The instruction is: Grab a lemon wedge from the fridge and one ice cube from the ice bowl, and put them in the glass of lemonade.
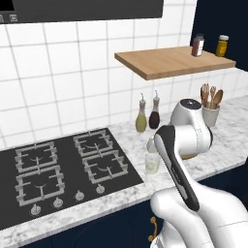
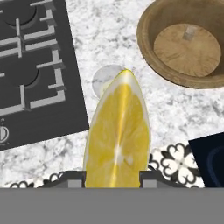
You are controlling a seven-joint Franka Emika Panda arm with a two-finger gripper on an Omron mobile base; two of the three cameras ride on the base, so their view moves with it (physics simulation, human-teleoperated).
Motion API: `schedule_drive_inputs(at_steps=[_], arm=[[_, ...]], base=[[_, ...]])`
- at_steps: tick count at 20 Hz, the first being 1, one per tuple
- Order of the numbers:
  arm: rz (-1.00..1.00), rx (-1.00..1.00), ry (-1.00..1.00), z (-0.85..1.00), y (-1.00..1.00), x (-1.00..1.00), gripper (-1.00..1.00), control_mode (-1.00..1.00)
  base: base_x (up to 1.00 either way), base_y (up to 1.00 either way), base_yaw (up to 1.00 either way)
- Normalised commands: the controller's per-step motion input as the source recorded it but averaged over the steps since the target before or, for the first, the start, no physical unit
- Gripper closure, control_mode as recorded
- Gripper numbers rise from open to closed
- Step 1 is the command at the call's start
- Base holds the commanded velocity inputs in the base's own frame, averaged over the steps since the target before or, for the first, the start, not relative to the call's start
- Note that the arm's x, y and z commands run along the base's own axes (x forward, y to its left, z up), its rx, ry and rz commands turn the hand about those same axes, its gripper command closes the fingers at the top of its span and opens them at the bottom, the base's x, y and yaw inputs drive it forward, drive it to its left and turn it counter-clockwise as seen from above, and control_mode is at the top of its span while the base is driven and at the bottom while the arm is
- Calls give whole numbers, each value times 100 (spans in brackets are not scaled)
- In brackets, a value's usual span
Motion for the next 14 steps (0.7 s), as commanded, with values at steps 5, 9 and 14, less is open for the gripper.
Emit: schedule_drive_inputs(at_steps=[5, 9, 14], arm=[[0, -1, 0, -9, 0, 0, 100, -100], [0, -1, 0, -5, 0, 4, 100, -100], [0, -2, 0, 0, 1, 28, 100, -100]], base=[[0, 0, 0], [0, 0, 0], [0, 0, 0]])
